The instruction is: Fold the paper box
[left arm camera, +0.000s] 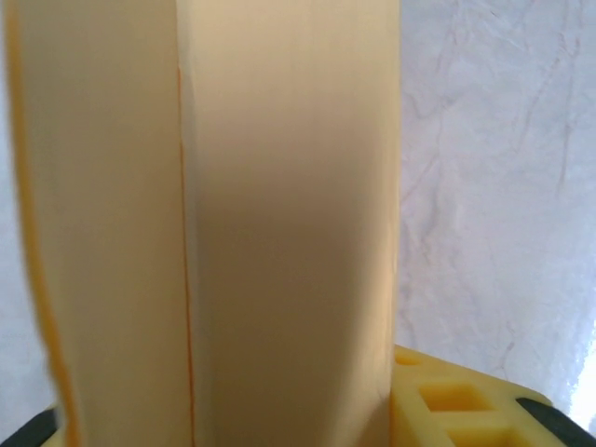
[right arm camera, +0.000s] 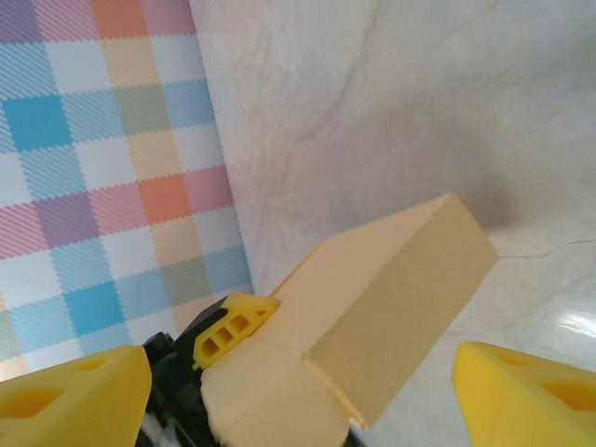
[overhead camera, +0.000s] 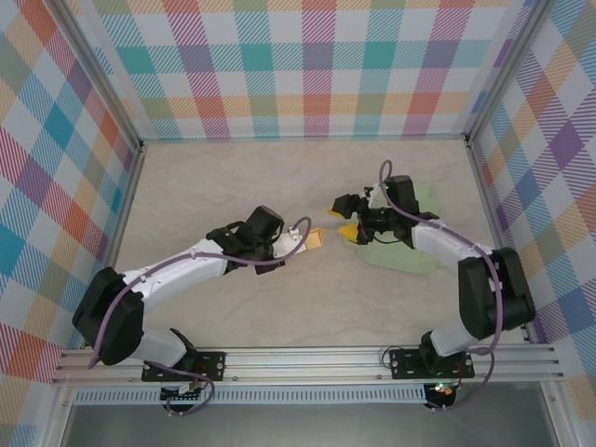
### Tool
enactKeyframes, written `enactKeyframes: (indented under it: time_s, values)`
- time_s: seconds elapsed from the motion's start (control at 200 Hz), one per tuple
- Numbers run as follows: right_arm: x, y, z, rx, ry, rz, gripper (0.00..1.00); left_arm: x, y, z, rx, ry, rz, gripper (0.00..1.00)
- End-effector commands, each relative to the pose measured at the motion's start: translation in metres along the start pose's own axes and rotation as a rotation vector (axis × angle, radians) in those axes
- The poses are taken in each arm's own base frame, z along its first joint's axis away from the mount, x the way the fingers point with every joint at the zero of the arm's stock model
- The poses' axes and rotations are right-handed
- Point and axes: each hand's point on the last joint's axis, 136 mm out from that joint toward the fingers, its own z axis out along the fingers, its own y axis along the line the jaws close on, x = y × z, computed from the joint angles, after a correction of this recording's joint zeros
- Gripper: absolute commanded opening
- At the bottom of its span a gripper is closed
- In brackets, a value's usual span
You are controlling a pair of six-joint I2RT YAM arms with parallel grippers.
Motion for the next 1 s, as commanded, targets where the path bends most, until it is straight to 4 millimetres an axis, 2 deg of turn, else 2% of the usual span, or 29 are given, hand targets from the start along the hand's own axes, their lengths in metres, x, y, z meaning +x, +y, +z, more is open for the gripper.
enactKeyframes:
  time_s: [0.0,0.195,0.37,0.535,0.695,0.79,0.995]
  values:
    - [-0.001,-0.005,-0.020,0.120,-0.056,-0.113,0.84,-0.002,-0.016,0.002,0.167,-0.017,-0.038,0.40]
    - [-0.002,0.008,-0.047,0.215,-0.125,-0.351,0.83,0.001,-0.007,0.027,0.235,0.038,-0.037,0.41]
    - [0.009,-0.002,-0.057,0.340,-0.128,-0.538,0.82,0.005,-0.004,0.043,0.289,0.095,-0.022,0.46]
    - [0.013,-0.009,-0.056,0.411,-0.106,-0.668,0.81,0.003,-0.002,0.050,0.303,0.104,-0.010,0.51]
    - [0.013,-0.006,-0.050,0.426,-0.074,-0.758,0.80,-0.004,0.006,0.045,0.266,0.076,-0.002,0.62]
    - [0.013,-0.003,-0.044,0.421,-0.049,-0.795,0.78,-0.007,0.010,0.040,0.246,0.066,-0.005,0.66]
    - [0.014,0.001,-0.031,0.386,-0.006,-0.849,0.76,-0.012,0.015,0.030,0.217,0.041,-0.014,0.67]
